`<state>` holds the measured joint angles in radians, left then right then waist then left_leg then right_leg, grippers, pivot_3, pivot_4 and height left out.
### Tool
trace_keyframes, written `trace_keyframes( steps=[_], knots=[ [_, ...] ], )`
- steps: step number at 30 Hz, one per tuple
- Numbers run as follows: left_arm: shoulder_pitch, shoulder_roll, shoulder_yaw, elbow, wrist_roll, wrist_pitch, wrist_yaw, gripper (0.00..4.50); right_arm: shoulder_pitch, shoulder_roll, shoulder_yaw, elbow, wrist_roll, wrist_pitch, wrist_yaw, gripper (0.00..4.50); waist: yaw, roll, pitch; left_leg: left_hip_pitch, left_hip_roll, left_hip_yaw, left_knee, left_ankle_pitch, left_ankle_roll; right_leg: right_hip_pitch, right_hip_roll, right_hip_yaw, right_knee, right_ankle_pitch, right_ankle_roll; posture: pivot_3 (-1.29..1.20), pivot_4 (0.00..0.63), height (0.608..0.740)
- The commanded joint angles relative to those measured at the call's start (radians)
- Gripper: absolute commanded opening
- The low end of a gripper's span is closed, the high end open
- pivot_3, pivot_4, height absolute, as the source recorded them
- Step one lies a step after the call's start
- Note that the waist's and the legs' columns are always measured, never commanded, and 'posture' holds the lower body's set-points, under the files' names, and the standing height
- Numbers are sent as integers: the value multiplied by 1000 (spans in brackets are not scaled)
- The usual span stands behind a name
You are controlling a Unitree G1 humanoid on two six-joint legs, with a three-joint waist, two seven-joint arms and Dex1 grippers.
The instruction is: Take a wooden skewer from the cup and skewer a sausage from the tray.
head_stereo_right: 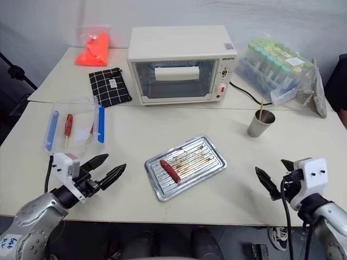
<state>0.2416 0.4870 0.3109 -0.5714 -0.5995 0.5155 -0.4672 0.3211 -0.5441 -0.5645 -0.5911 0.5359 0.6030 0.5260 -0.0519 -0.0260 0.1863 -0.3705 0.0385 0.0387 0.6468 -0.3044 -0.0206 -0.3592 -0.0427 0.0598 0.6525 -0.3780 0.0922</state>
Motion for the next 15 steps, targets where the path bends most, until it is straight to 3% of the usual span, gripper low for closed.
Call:
trace_keyframes(
  steps=[1,7,8,15],
  knots=[
    [13,4,-3,-12,22,-36,-15,4205,-8,-19,-11,-1,-10,-31,0,4500,1,0,0,0,0,0,0,0,0,0,0,0,0,0,0,0,150,740],
    [6,-26,12,-1,0,-46,-16,4205,-23,-19,-5,12,-13,-24,-13,4500,1,0,0,0,0,0,0,0,0,0,0,0,0,0,0,0,150,740],
    [2,-29,19,2,-3,-53,-16,4364,-28,-17,-5,17,-12,-18,-18,4500,0,0,0,0,0,0,0,0,0,0,0,0,0,0,0,0,150,740],
    [-35,22,23,12,-34,-18,-58,4364,-104,-31,-17,37,0,5,-56,4500,0,0,0,0,0,0,0,0,0,0,0,0,0,0,0,0,150,740]
  ],
)
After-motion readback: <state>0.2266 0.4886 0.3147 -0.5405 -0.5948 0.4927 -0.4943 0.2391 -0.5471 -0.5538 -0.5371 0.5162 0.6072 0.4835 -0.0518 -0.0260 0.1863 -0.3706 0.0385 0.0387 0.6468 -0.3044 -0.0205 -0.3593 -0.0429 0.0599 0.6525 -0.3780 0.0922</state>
